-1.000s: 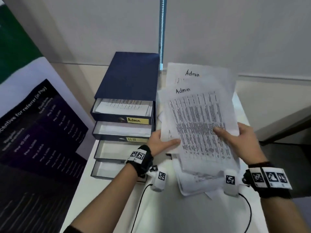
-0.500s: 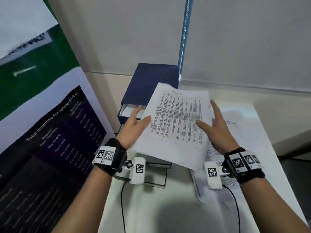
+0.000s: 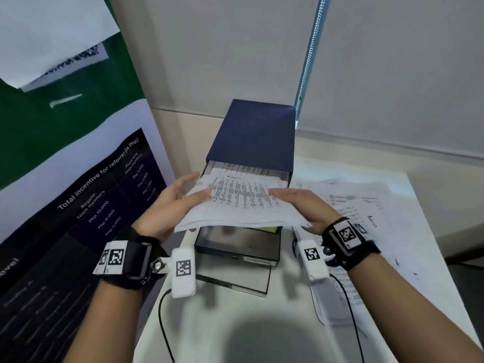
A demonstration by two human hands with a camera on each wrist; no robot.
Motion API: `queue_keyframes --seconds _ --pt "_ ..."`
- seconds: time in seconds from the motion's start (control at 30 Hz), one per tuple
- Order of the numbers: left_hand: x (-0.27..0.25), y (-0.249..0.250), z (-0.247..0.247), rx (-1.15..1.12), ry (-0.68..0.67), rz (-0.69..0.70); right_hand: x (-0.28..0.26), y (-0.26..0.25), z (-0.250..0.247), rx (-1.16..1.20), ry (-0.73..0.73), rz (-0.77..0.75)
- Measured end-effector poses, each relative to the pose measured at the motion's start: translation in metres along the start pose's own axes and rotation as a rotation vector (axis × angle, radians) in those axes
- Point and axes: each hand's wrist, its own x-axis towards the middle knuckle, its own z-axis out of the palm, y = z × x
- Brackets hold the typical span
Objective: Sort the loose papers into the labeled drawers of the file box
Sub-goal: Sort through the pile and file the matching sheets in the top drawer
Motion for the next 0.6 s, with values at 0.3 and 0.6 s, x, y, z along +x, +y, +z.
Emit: queue_keyframes --seconds 0.3,0.6 --pt "0.052 -0.041 0.0 0.146 0.232 0.019 0.015 0.005 -0.011 -0.251 -0.115 0.14" --pt "0.087 -0.037 0.029 0.796 0.156 0.442 0.074 -0.005 0.005 0.084 0.254 -0.018"
